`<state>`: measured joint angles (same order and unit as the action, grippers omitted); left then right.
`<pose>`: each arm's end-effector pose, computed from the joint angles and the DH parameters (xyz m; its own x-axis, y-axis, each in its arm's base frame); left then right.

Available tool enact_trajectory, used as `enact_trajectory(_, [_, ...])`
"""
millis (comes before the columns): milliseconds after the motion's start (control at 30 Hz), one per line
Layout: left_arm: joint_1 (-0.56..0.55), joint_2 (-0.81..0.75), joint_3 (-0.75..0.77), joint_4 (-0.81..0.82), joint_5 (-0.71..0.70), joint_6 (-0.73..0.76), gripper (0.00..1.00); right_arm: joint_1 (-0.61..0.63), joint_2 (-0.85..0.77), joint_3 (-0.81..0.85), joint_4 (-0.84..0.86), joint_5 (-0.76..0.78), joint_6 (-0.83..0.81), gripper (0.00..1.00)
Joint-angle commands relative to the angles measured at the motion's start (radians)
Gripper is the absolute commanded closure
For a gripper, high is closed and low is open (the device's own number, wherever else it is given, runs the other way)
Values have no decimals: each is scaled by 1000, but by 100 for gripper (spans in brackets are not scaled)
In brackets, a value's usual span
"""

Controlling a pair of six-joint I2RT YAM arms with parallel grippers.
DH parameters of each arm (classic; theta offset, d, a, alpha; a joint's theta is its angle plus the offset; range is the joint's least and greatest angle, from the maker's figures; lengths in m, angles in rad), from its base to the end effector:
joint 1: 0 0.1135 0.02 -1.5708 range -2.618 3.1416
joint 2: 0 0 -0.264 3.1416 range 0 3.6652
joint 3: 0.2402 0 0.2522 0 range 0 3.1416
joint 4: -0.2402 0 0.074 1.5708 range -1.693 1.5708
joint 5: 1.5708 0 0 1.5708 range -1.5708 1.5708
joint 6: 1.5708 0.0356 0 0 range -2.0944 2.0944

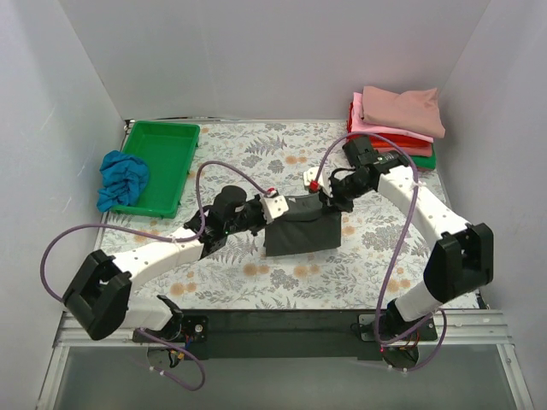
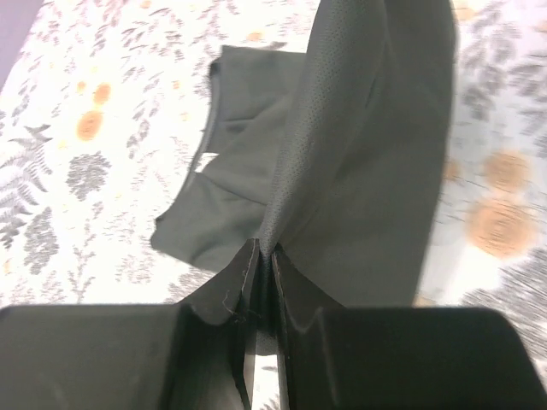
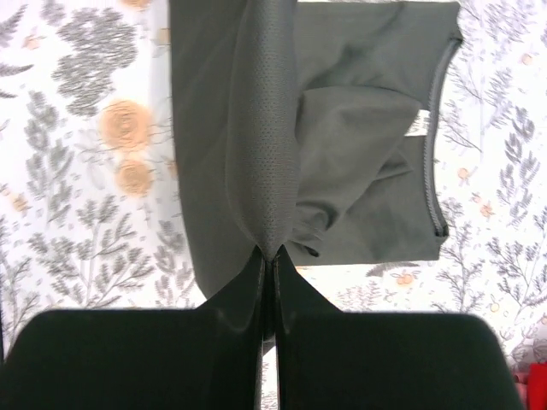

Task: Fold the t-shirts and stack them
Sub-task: Fold the tshirt

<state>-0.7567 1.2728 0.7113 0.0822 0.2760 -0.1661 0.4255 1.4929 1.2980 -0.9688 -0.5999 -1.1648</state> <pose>0.1954 -0.1978 0.2363 -0.4690 0.2240 -0.8543 0.7694 0.5786 -0.2706 0.2580 0.1390 0.2932 0.1697 -0.7556 -0.6326 -0.9834 -0.0877 -0.1590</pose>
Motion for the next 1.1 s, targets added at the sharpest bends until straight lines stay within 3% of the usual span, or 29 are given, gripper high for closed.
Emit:
enact_trajectory(0, [48, 57, 69, 108, 23, 40, 100, -36, 69, 110, 61, -20, 91, 99])
enact_trajectory(433, [180, 335, 191, 326, 6, -26, 100, -128, 306, 277, 172, -17, 275, 99])
enact_trajectory(967, [218, 453, 200, 309, -34, -93, 99, -126, 503, 411, 245, 46, 419, 99])
enact_trajectory(1033, [220, 490, 239, 298, -102, -154, 84, -125, 518, 411, 300, 118, 529, 59])
enact_trajectory(1067, [220, 503, 257, 294, -142, -179, 70, -125, 523, 417, 336, 159, 583, 52])
